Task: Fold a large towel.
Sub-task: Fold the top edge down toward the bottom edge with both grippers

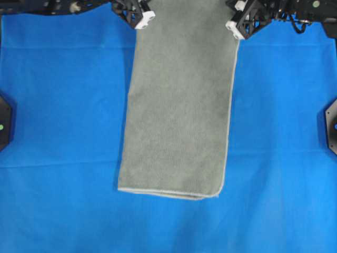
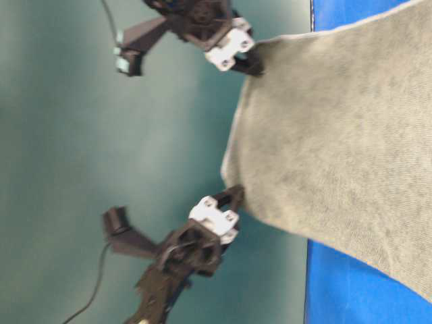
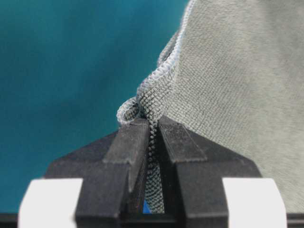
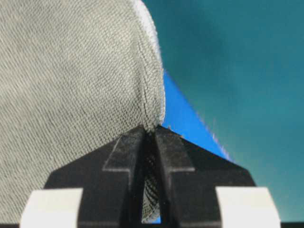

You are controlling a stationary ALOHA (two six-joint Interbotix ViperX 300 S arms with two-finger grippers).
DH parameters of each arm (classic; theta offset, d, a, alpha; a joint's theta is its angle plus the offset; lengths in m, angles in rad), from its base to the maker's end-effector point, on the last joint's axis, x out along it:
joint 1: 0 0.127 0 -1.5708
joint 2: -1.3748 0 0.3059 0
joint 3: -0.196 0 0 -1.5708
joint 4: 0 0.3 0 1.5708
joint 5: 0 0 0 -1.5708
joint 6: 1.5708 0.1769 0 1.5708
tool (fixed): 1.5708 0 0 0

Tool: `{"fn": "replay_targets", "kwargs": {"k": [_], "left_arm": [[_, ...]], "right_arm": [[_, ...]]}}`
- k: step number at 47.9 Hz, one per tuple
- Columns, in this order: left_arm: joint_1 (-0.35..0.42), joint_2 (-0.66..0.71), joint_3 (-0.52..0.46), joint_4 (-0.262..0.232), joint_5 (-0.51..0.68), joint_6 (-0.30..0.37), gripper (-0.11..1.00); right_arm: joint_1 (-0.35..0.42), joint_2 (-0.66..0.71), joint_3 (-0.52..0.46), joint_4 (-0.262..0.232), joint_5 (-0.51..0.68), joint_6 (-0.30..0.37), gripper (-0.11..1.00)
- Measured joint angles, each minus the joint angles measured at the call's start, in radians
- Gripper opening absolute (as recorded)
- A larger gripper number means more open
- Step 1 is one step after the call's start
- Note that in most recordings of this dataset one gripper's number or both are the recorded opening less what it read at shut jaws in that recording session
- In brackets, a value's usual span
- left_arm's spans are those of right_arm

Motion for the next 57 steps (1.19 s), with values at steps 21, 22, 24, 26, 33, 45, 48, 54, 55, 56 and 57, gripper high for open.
{"fn": "replay_targets", "kwargs": {"k": [21, 22, 24, 26, 33, 45, 48, 54, 55, 56, 57], "left_arm": [[-0.282, -0.402, 0.396, 0.003, -0.026, -0.018, 0.03], [-0.301, -0.413, 0.408, 0.003, -0.028, -0.017, 0.03], [-0.344, -0.431, 0.431, 0.002, -0.028, -0.026, 0.03], [-0.390, -0.446, 0.457, 0.000, -0.029, -0.025, 0.03], [-0.549, -0.423, 0.511, -0.008, -0.032, -0.051, 0.03], [-0.752, -0.239, 0.512, -0.017, -0.100, -0.150, 0.03], [-0.778, -0.192, 0.511, -0.017, -0.135, -0.186, 0.03], [-0.815, -0.112, 0.506, -0.017, -0.181, -0.216, 0.03], [-0.818, -0.103, 0.505, -0.017, -0.186, -0.222, 0.03], [-0.821, -0.097, 0.505, -0.017, -0.189, -0.230, 0.03], [-0.821, -0.091, 0.503, -0.017, -0.190, -0.236, 0.03]], "right_arm": [[0.483, -0.281, 0.089, 0.057, 0.227, 0.060, 0.06], [0.505, -0.282, 0.091, 0.064, 0.230, 0.066, 0.06], [0.552, -0.282, 0.095, 0.084, 0.233, 0.083, 0.06], [0.598, -0.281, 0.098, 0.098, 0.236, 0.103, 0.06], [0.716, -0.219, 0.101, 0.130, 0.236, 0.170, 0.06], [0.834, -0.069, 0.091, 0.140, 0.187, 0.285, 0.06], [0.850, -0.032, 0.091, 0.140, 0.160, 0.305, 0.06], [0.865, 0.021, 0.089, 0.141, 0.092, 0.339, 0.06], [0.868, 0.028, 0.087, 0.141, 0.081, 0.344, 0.06], [0.870, 0.032, 0.087, 0.141, 0.072, 0.348, 0.06], [0.873, 0.038, 0.087, 0.141, 0.063, 0.353, 0.06]]}}
